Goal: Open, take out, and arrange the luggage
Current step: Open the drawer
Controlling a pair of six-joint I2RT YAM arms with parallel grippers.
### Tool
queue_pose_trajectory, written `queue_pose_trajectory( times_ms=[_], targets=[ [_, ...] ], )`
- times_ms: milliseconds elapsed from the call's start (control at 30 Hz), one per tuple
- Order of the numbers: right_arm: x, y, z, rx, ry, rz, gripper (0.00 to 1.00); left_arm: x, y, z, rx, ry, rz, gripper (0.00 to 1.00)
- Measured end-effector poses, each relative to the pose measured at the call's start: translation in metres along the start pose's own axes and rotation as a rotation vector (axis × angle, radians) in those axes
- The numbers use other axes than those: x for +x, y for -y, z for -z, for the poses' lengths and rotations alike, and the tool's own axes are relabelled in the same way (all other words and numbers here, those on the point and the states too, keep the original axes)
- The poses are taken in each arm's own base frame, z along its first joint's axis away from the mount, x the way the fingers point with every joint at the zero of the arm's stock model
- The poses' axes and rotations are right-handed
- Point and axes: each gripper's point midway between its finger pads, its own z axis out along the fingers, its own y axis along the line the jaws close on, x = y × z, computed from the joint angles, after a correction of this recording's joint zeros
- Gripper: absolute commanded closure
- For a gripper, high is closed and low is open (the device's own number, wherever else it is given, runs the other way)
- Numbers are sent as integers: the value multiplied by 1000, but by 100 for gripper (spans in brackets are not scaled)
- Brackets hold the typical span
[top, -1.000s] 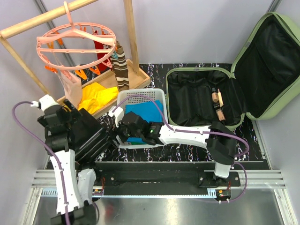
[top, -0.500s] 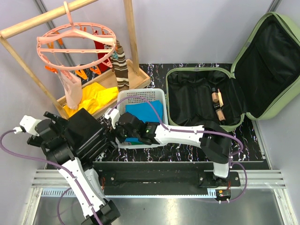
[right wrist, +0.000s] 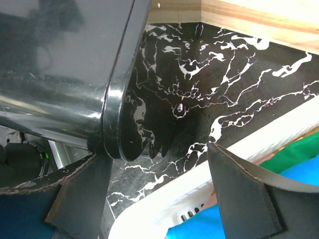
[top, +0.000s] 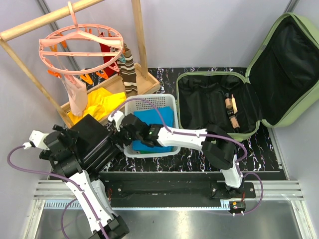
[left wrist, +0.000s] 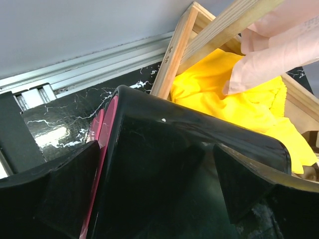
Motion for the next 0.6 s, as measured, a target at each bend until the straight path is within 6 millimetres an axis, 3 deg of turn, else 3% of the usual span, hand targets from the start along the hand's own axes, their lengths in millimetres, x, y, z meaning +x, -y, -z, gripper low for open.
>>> queue_pose_trajectory(
  times_ms=[600],
  targets=[
    [-16,49,-9,9,-96,-39,16,10,20,-3,110,12,23,1]
  ],
)
